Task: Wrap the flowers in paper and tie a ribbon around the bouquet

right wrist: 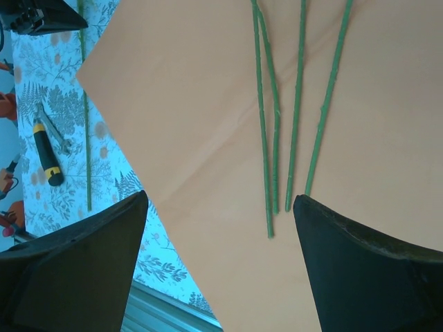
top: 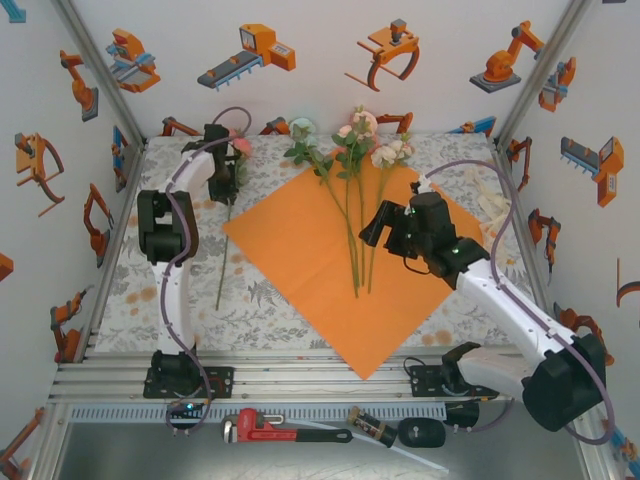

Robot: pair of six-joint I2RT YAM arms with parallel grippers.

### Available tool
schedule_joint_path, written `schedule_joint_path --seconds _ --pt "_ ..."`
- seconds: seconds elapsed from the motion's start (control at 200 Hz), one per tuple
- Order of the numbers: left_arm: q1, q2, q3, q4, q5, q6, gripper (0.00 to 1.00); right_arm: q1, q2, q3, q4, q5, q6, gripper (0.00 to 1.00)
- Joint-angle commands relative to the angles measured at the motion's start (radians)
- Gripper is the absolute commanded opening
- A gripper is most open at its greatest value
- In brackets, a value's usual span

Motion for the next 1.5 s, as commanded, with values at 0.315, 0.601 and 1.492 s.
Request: schedule_joint_path --seconds 0.315,0.601,1.492 --pt "0.005 -0.305 -0.107 0.124 -0.299 0.063 0.00 0.003 -0.055 -0.010 0.059 -0.038 -0.022 0.78" --pt "-0.174 -0.524 -0.149 0.286 0.042 -0.115 0.00 0.003 -0.108 -0.060 0.261 -0.156 -0.045 0.78" --pt "-0.602 0.295 0.674 0.336 0.019 -0.533 0.00 0.002 -0.308 -0.167 0.016 0.103 -0.126 0.78"
